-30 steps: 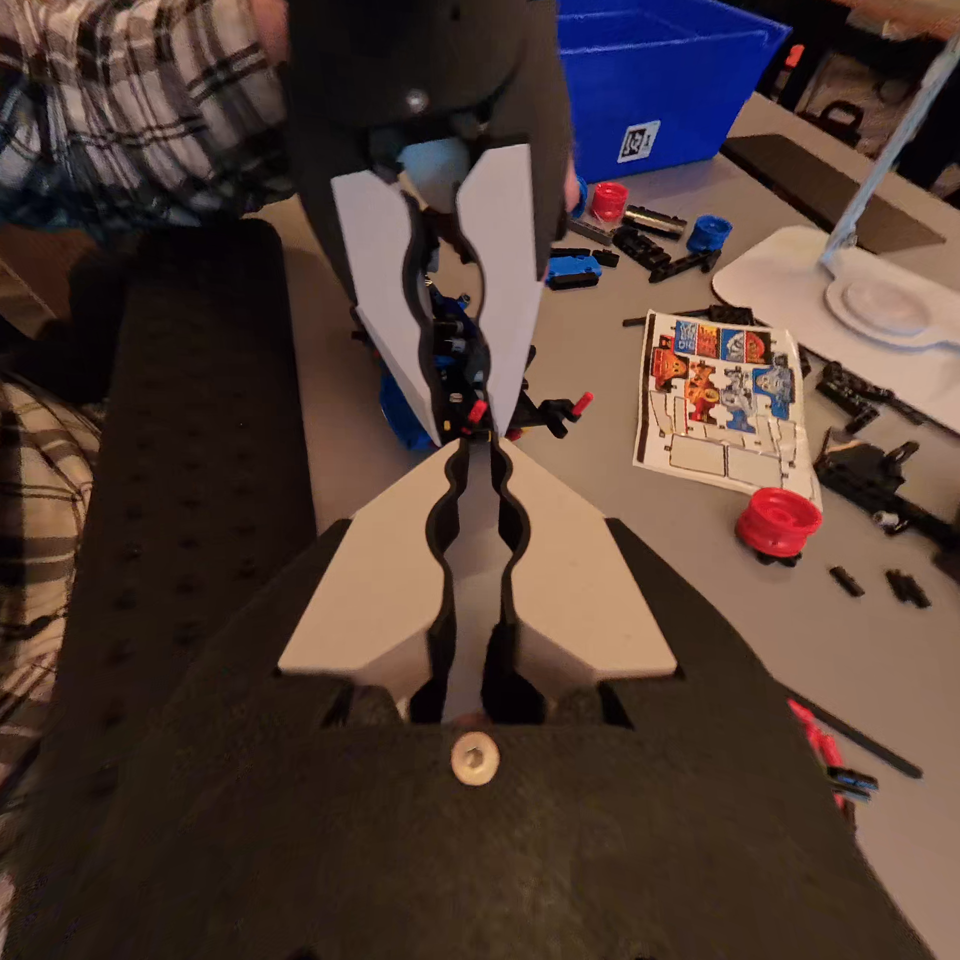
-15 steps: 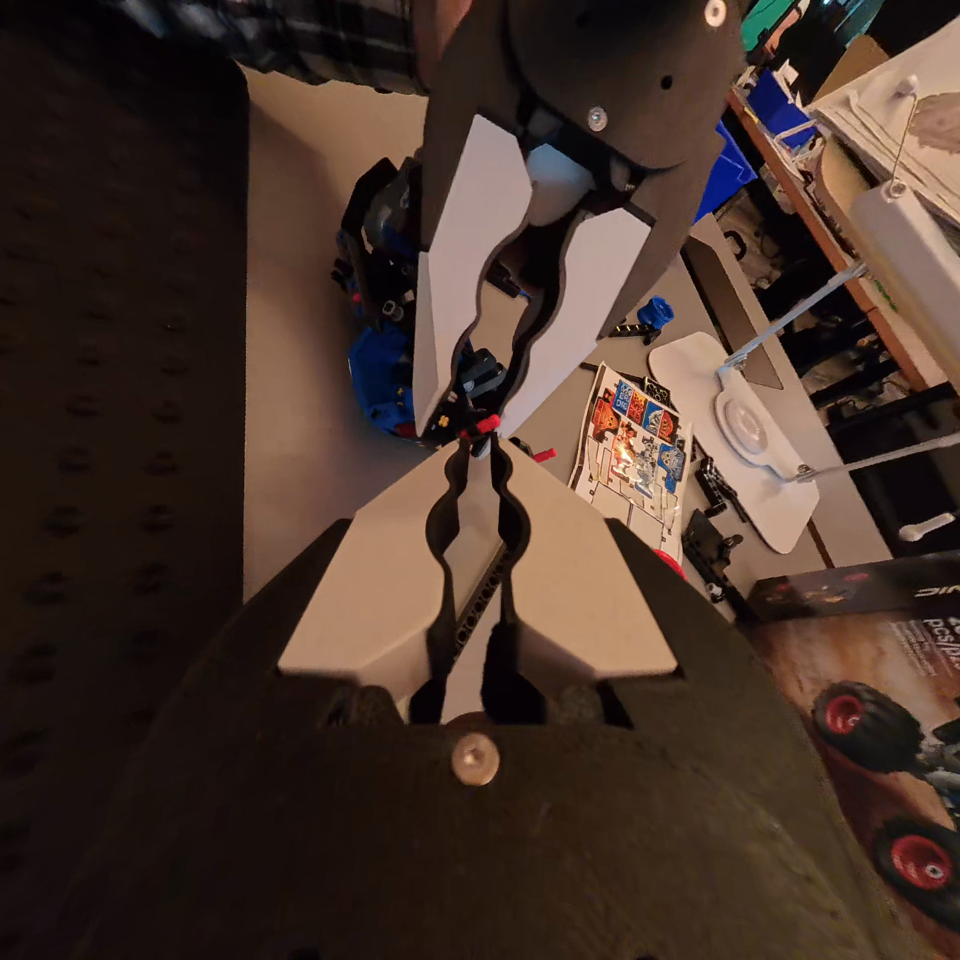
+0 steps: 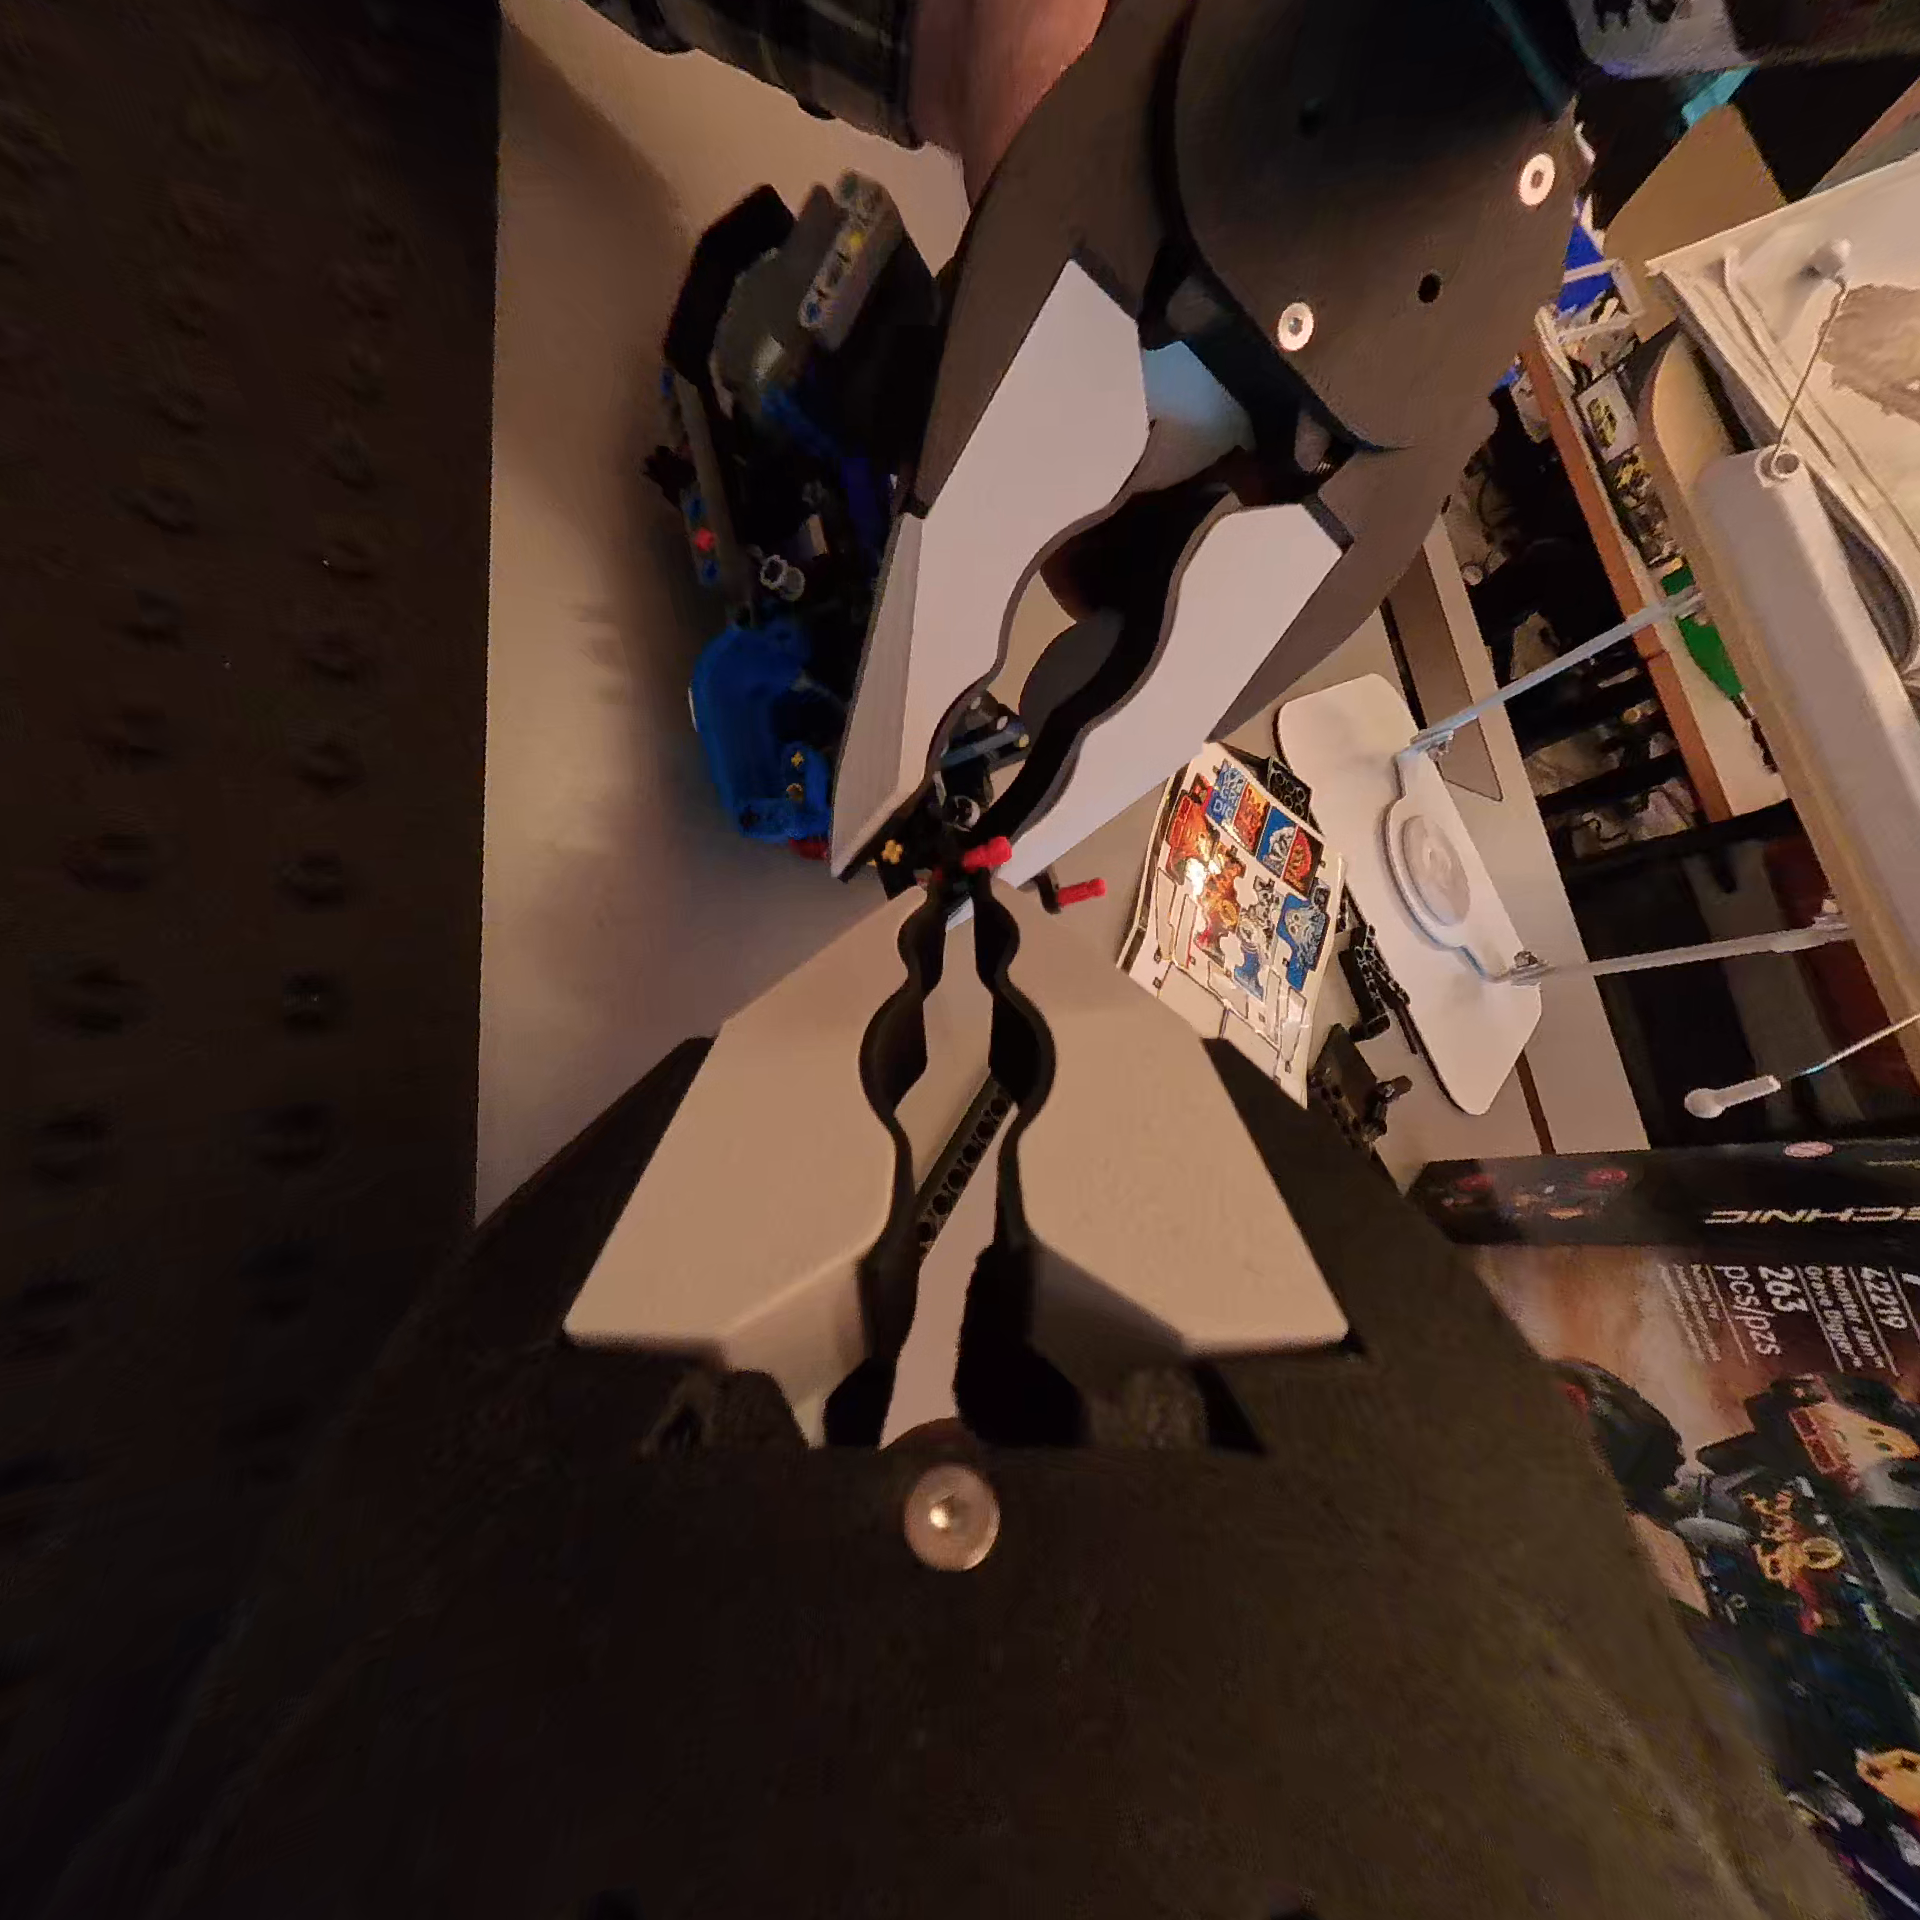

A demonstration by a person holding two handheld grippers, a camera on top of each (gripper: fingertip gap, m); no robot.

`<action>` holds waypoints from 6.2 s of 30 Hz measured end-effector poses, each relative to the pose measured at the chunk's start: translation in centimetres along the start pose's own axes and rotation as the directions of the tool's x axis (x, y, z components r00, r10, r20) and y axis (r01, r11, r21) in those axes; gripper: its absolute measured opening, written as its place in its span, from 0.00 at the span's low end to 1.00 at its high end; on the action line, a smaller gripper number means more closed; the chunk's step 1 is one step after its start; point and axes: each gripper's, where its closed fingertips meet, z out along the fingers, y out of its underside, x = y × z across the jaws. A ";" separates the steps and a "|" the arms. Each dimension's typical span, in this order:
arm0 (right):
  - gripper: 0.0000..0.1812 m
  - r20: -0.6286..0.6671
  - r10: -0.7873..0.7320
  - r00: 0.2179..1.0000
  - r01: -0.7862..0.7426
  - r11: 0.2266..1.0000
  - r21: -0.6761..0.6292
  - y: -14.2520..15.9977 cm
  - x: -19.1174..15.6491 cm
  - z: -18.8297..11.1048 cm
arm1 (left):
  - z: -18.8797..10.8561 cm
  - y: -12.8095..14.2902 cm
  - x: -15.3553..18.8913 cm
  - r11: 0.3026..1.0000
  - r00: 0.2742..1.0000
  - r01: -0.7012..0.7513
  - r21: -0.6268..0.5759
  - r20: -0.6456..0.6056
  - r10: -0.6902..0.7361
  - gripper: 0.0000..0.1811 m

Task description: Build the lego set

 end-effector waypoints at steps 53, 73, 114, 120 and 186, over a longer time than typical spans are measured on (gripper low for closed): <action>0.03 -0.081 0.516 0.853 -0.514 0.801 -0.308 8.9 0.2 -1.8 | -5.4 -0.9 -2.9 0.995 0.951 -0.002 0.097 0.307 -0.028 0.25; 0.03 -0.014 0.489 0.872 -0.489 0.872 -0.018 2.4 4.6 -1.3 | -5.1 -0.1 -5.8 0.987 0.949 -0.006 0.161 0.313 -0.045 0.05; 0.03 -0.042 0.679 0.733 -0.680 0.730 -0.068 3.8 1.0 -1.9 | -3.2 1.4 -5.0 0.974 0.976 0.130 0.187 0.149 -0.159 0.19; 0.03 -0.040 0.713 0.700 -0.712 0.692 -0.120 4.8 0.6 -1.6 | -4.7 1.6 -4.6 0.971 0.971 0.152 0.186 0.157 -0.182 0.24; 0.08 -0.105 0.493 0.864 -0.503 0.832 -0.235 1.4 -4.2 0.5 | -1.6 2.2 -1.8 0.983 0.990 0.117 0.142 0.065 -0.127 0.10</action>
